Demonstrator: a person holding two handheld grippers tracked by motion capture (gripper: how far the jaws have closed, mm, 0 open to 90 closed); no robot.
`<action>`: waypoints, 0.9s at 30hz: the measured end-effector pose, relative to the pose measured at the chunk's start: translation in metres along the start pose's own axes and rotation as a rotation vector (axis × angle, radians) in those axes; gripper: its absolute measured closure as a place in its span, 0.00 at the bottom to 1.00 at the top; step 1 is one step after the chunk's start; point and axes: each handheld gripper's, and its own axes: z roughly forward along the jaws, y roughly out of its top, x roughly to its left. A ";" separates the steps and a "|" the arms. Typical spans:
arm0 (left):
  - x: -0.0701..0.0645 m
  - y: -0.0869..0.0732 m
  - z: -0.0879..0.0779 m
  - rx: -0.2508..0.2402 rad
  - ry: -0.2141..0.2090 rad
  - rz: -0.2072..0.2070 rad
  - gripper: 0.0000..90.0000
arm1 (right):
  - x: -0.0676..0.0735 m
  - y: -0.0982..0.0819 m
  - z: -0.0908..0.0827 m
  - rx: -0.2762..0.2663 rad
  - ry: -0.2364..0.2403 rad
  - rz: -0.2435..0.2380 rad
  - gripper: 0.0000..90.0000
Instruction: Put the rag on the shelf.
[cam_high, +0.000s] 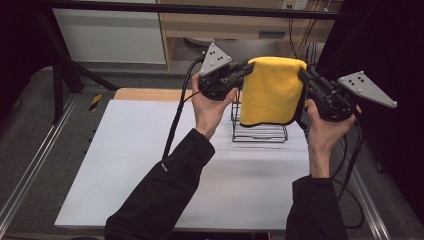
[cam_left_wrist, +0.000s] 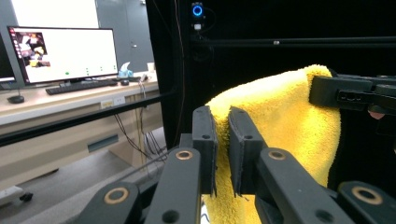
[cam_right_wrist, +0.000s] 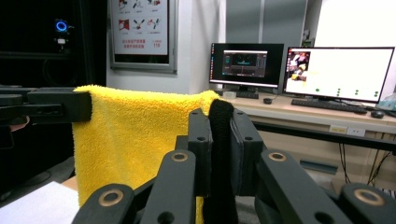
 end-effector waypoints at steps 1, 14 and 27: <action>0.000 0.002 0.001 -0.005 0.001 0.000 0.92 | -0.001 0.003 0.001 -0.001 -0.002 -0.004 0.90; 0.009 0.024 0.009 -0.055 0.015 -0.001 0.92 | -0.004 0.027 0.013 -0.046 -0.011 -0.011 0.90; 0.016 0.049 0.016 -0.089 0.018 0.002 0.92 | -0.009 0.050 0.022 -0.078 -0.019 -0.023 0.90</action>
